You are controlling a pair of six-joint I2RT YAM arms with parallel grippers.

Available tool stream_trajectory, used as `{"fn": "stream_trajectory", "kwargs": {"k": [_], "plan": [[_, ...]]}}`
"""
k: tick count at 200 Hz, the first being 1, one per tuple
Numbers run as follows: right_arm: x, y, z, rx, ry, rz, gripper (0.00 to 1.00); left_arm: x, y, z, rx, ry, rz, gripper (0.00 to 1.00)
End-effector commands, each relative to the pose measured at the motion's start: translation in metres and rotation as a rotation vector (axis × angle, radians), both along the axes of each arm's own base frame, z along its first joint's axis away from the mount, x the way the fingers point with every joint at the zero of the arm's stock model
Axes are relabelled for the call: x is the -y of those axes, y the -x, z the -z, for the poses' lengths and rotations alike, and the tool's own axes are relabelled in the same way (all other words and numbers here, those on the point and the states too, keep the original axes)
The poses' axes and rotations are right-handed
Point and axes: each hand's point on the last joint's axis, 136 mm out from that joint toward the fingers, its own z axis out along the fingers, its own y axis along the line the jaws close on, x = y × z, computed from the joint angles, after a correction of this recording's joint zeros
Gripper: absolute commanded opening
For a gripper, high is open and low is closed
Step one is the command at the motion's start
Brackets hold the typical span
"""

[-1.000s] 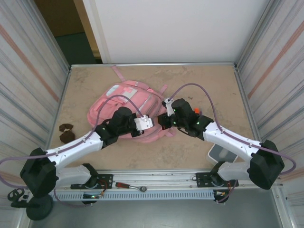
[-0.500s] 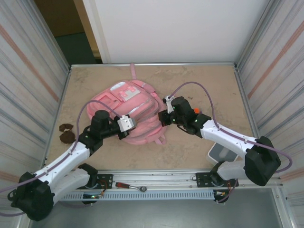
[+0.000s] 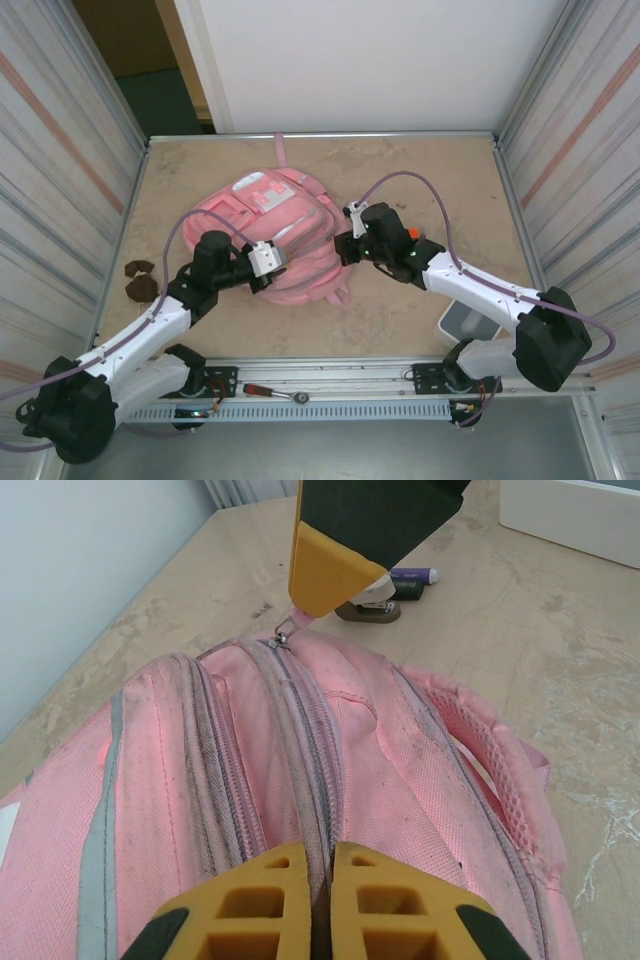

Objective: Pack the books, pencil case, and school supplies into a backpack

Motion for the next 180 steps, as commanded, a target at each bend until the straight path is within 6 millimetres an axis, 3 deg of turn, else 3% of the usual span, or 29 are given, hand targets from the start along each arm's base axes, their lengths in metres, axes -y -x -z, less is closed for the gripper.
{"fn": "stream_trajectory", "kwargs": {"k": [1,47,80,111,155,180], "plan": [[0.026,-0.017,0.0,0.007,0.046,0.092,0.0,-0.019,-0.024,-0.011,0.073,0.029,-0.135,0.0],[0.025,-0.018,0.003,-0.025,0.001,0.075,0.0,-0.029,-0.029,-0.007,0.05,0.033,-0.186,0.03],[0.023,-0.017,0.005,-0.025,0.0,0.063,0.0,-0.023,-0.023,-0.01,0.023,0.047,-0.145,0.42],[0.022,-0.017,0.003,-0.022,-0.004,0.061,0.0,-0.019,-0.024,-0.026,0.002,0.091,-0.173,0.64],[0.022,-0.017,0.004,-0.024,-0.004,0.061,0.0,-0.005,-0.032,-0.033,-0.019,0.045,-0.259,0.72],[0.02,-0.017,0.004,-0.023,-0.007,0.059,0.0,0.003,-0.047,-0.035,-0.061,0.028,-0.329,0.73]]}}
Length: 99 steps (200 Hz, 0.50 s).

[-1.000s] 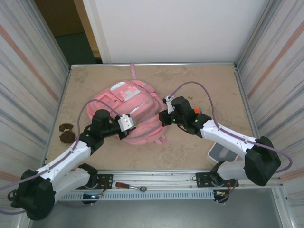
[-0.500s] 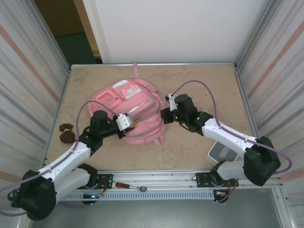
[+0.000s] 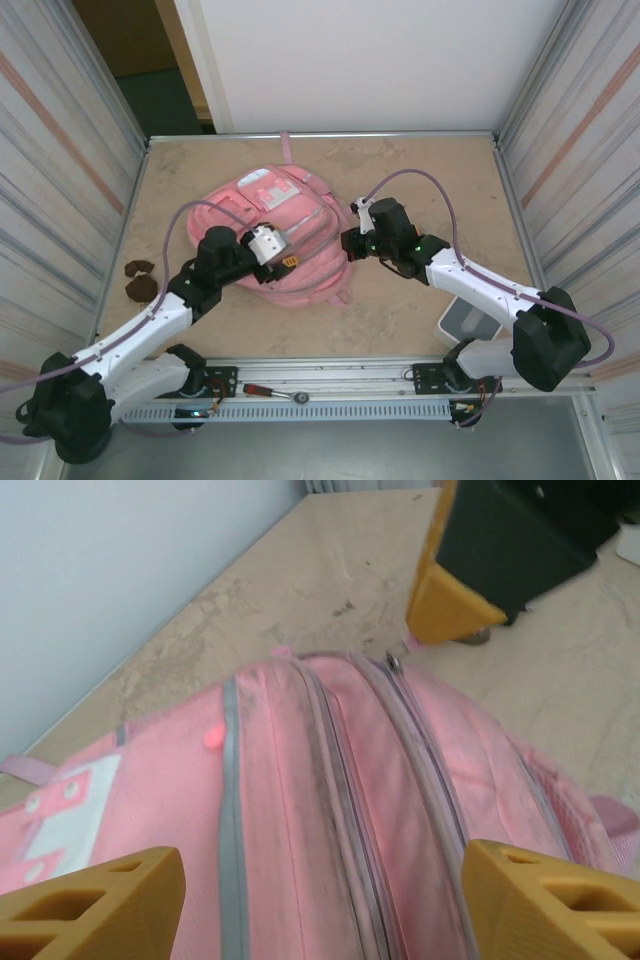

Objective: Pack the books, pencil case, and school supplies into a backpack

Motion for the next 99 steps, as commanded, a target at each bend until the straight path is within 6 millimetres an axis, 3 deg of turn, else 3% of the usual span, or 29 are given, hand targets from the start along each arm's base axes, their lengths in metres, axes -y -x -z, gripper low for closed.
{"fn": "stream_trajectory", "kwargs": {"k": [1,45,99], "plan": [[0.006,-0.008,-0.001,0.015,0.006,0.037,0.0,-0.002,-0.021,-0.007,-0.041,-0.002,-0.132,0.73],[0.004,-0.007,-0.001,0.016,0.004,0.035,0.0,0.019,-0.048,0.007,-0.193,-0.018,-0.195,0.73],[-0.002,-0.003,-0.005,0.027,-0.001,0.024,0.0,0.052,-0.056,0.03,-0.28,-0.062,-0.129,0.68]]}}
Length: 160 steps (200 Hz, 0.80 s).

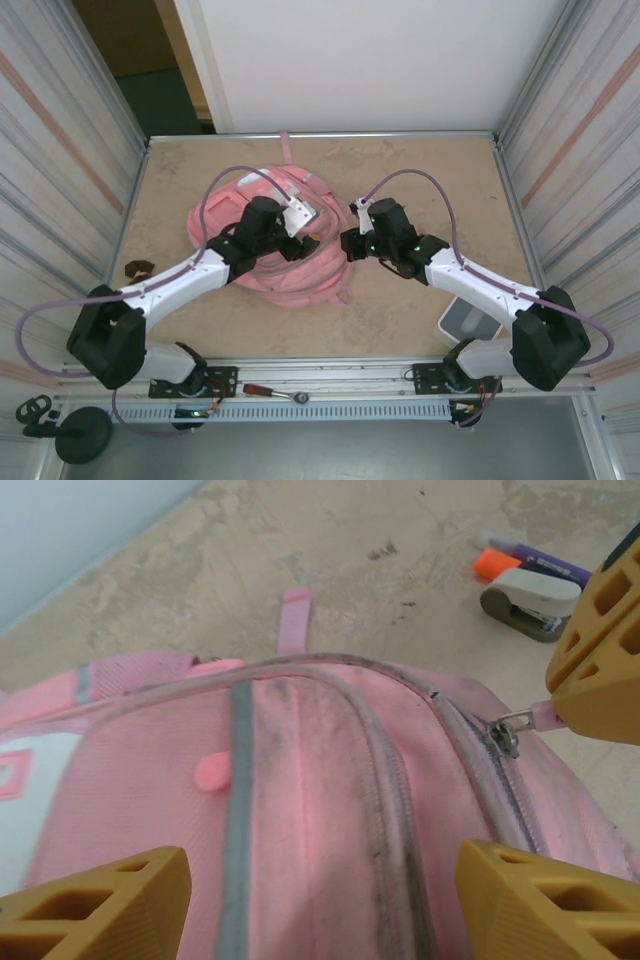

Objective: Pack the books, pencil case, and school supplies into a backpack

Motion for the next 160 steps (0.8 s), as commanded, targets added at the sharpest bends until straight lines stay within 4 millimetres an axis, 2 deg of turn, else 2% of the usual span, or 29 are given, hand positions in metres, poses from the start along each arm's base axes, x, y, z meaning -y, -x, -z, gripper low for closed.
{"fn": "stream_trajectory", "kwargs": {"k": [1,13,40,70,93,118,160], "plan": [[0.0,-0.003,-0.006,0.029,-0.003,0.025,0.0,0.01,-0.002,0.0,-0.038,0.009,0.006,0.68],[-0.001,-0.002,-0.004,0.027,0.001,0.023,0.0,0.011,-0.006,0.005,-0.047,-0.008,0.003,0.62],[0.004,-0.002,0.0,0.031,0.026,0.032,0.0,0.009,-0.01,0.016,-0.053,-0.054,0.002,0.4],[0.017,-0.004,0.004,0.041,0.069,0.054,0.0,0.006,-0.006,0.008,-0.026,-0.02,0.059,0.06],[0.03,-0.007,0.003,0.048,0.09,0.075,0.0,0.008,0.014,-0.014,0.031,0.1,0.194,0.01],[0.048,-0.013,0.006,0.035,0.106,0.105,0.0,-0.001,0.035,-0.039,0.084,0.243,0.32,0.0],[0.068,-0.027,0.007,-0.018,0.087,0.165,0.0,-0.017,0.059,-0.055,0.136,0.324,0.479,0.0]]}}
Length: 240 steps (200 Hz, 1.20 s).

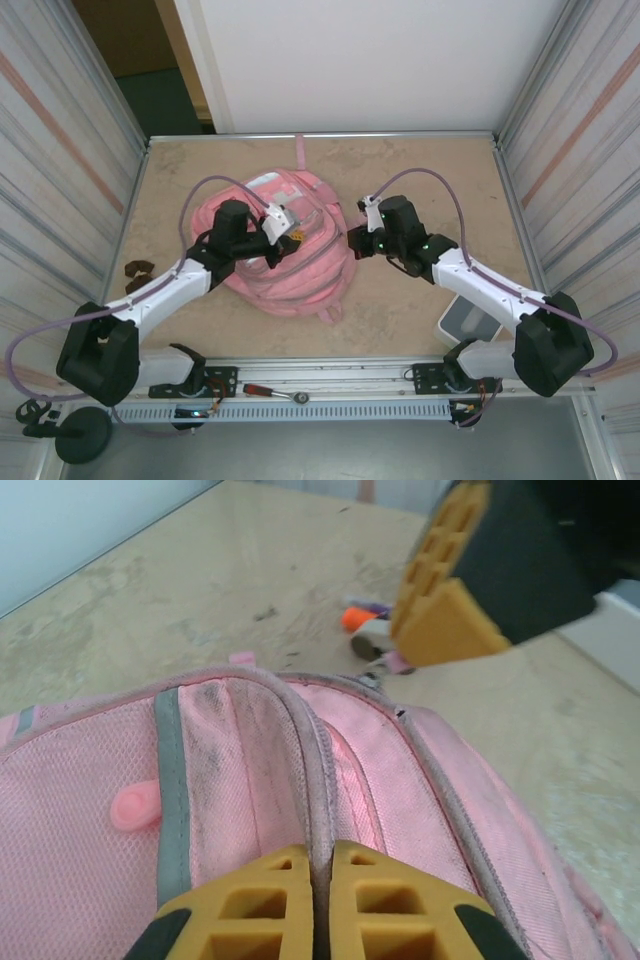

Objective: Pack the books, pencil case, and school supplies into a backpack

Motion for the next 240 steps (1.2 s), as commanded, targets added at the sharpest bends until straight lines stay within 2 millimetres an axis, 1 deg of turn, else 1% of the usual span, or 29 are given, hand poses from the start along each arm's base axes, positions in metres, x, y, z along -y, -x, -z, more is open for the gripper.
{"fn": "stream_trajectory", "kwargs": {"k": [1,14,32,56,64,70,79,89,104,110,124,149,165,178,196,204,213,219,240], "plan": [[0.048,-0.02,0.009,-0.024,0.096,0.167,0.0,-0.002,0.024,-0.039,0.136,0.117,0.18,0.0],[0.042,-0.019,0.007,-0.026,0.062,0.152,0.0,-0.011,0.022,-0.046,0.15,0.162,0.19,0.0],[0.031,-0.014,0.007,-0.025,0.038,0.121,0.0,-0.025,0.006,-0.05,0.173,0.185,0.141,0.0],[0.015,-0.006,0.003,-0.001,0.022,0.08,0.0,-0.042,-0.028,-0.035,0.173,0.093,-0.018,0.01],[0.009,-0.004,0.001,0.004,0.01,0.066,0.0,-0.047,-0.039,-0.03,0.169,0.058,-0.075,0.12],[0.004,-0.001,-0.002,0.011,0.0,0.054,0.0,-0.051,-0.045,-0.026,0.161,0.04,-0.117,0.14],[-0.003,0.002,-0.004,0.02,-0.009,0.037,0.0,-0.056,-0.05,-0.024,0.159,0.026,-0.154,0.15],[-0.011,0.005,-0.006,0.028,-0.019,0.021,0.0,-0.06,-0.053,-0.024,0.165,0.022,-0.193,0.28],[-0.021,0.01,-0.01,0.04,-0.04,-0.001,0.0,-0.066,-0.054,-0.026,0.168,0.014,-0.243,0.41],[-0.025,0.012,-0.012,0.041,-0.048,-0.011,0.0,-0.068,-0.053,-0.026,0.17,0.001,-0.261,0.46],[-0.033,0.017,-0.015,0.046,-0.058,-0.029,0.0,-0.068,-0.043,-0.027,0.193,-0.041,-0.277,0.53],[-0.046,0.024,-0.023,0.056,-0.074,-0.059,0.0,-0.055,-0.01,-0.033,0.28,-0.134,-0.241,0.6],[-0.052,0.026,-0.03,0.069,-0.083,-0.075,0.0,-0.047,0.009,-0.035,0.332,-0.167,-0.214,0.61],[-0.055,0.028,-0.035,0.075,-0.09,-0.084,0.0,-0.037,0.027,-0.031,0.362,-0.19,-0.155,0.61],[-0.057,0.029,-0.038,0.079,-0.094,-0.092,0.0,-0.022,0.047,-0.016,0.401,-0.25,-0.051,0.59],[-0.058,0.029,-0.039,0.08,-0.097,-0.095,0.0,-0.017,0.051,-0.007,0.412,-0.285,-0.022,0.58],[-0.06,0.03,-0.041,0.082,-0.101,-0.098,0.0,-0.014,0.051,0.002,0.411,-0.32,-0.008,0.57],[-0.061,0.031,-0.043,0.084,-0.104,-0.102,0.0,-0.012,0.049,0.009,0.398,-0.344,-0.006,0.56],[-0.062,0.034,-0.046,0.086,-0.108,-0.109,0.0,-0.009,0.039,0.024,0.36,-0.409,-0.015,0.52]]}}
